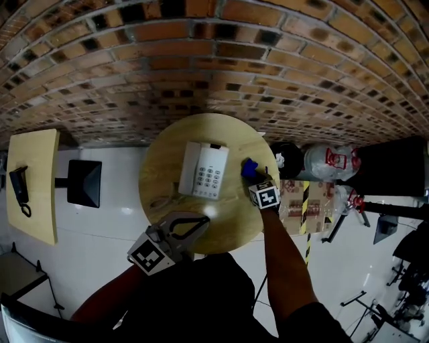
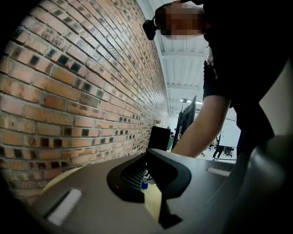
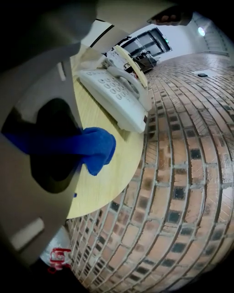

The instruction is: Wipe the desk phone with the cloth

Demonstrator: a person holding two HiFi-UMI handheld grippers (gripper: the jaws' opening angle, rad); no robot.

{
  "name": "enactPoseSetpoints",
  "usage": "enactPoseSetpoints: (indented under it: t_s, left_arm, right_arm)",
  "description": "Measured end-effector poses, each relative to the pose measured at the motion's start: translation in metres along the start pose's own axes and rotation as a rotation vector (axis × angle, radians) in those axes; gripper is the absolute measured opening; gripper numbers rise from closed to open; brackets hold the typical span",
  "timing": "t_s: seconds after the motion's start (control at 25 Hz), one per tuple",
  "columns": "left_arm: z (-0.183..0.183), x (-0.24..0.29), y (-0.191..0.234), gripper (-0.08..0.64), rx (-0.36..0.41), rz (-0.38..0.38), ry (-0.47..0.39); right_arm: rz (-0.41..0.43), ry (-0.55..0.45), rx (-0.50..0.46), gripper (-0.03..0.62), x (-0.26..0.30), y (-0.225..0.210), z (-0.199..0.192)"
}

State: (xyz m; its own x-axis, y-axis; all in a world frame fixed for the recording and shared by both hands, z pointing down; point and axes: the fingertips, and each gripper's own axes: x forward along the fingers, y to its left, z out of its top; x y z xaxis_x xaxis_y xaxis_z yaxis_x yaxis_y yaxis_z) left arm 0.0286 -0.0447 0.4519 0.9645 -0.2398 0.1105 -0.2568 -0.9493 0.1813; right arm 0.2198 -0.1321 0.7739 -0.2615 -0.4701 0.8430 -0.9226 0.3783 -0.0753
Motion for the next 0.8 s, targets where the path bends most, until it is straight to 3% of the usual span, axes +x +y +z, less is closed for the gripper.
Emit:
enactPoseSetpoints:
  t_s: [0.12,0.24,0.36,0.44,0.6,0.8]
  left_arm:
    - [0.001,0.006,0.004,0.000,-0.072,0.022,-0.002]
    - [0.006,0.010,0.005,0.000,0.008,0.004,-0.008]
    - [0.005,0.009,0.014,0.000,-0.044,0.037,0.003]
    - [0.005,0.009,0.020,0.000,-0.034,0.045,0.012]
    - [0.009,0.007,0.025,0.007,0.010,0.042,0.003]
    - [0.014,-0.002,0.026,0.008,0.036,0.056,-0.010]
  right_arm:
    - [0.019,-0.073,-0.006,0.077,-0.013,0.013,0.023]
    - [0.068,-0.179,-0.049,0.077,-0.029,0.037,0.062]
    - [0.131,-0.254,-0.108,0.077,-0.040,0.067,0.099]
    - [0.165,-0.287,-0.154,0.077,-0.040,0.085,0.123]
    - [0.206,-0.303,-0.265,0.077,-0.019,0.108,0.162]
    - [0.228,-0.222,-0.320,0.077,0.024,0.109,0.174]
